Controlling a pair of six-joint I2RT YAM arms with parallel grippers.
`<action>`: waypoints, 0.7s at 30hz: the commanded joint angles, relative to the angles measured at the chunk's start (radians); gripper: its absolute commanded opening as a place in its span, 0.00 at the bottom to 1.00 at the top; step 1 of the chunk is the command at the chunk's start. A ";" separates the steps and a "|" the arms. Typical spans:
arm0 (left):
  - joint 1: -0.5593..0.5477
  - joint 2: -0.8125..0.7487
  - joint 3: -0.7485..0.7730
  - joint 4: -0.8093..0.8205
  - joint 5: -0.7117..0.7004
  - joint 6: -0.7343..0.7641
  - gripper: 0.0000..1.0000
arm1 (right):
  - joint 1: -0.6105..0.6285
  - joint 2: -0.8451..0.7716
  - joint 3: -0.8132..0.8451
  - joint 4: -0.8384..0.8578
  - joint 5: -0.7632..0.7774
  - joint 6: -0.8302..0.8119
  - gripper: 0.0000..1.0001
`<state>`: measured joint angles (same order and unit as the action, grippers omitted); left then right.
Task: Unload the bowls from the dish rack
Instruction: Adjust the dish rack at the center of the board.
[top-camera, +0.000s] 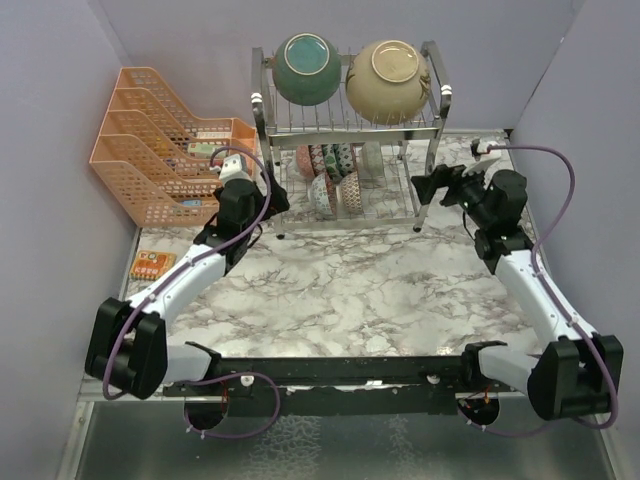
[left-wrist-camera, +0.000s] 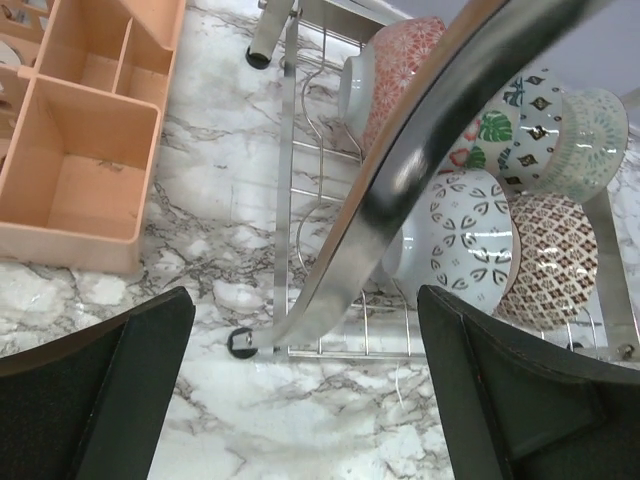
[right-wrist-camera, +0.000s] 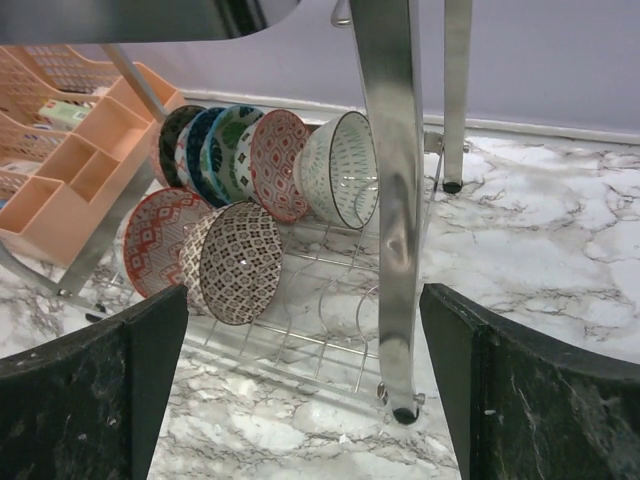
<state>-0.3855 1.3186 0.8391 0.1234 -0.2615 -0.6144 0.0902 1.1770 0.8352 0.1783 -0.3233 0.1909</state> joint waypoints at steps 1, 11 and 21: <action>0.006 -0.095 -0.077 -0.005 0.036 0.014 0.94 | 0.003 -0.106 -0.072 -0.019 0.000 0.042 0.99; 0.006 -0.131 -0.196 0.057 0.044 -0.027 0.48 | 0.003 -0.079 -0.155 0.014 0.062 0.133 0.29; 0.006 0.024 -0.158 0.117 0.076 -0.067 0.42 | 0.003 0.086 -0.092 0.018 0.142 0.113 0.21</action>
<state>-0.3855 1.3083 0.6476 0.1932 -0.2070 -0.6601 0.0906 1.2163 0.6937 0.1795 -0.2474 0.3119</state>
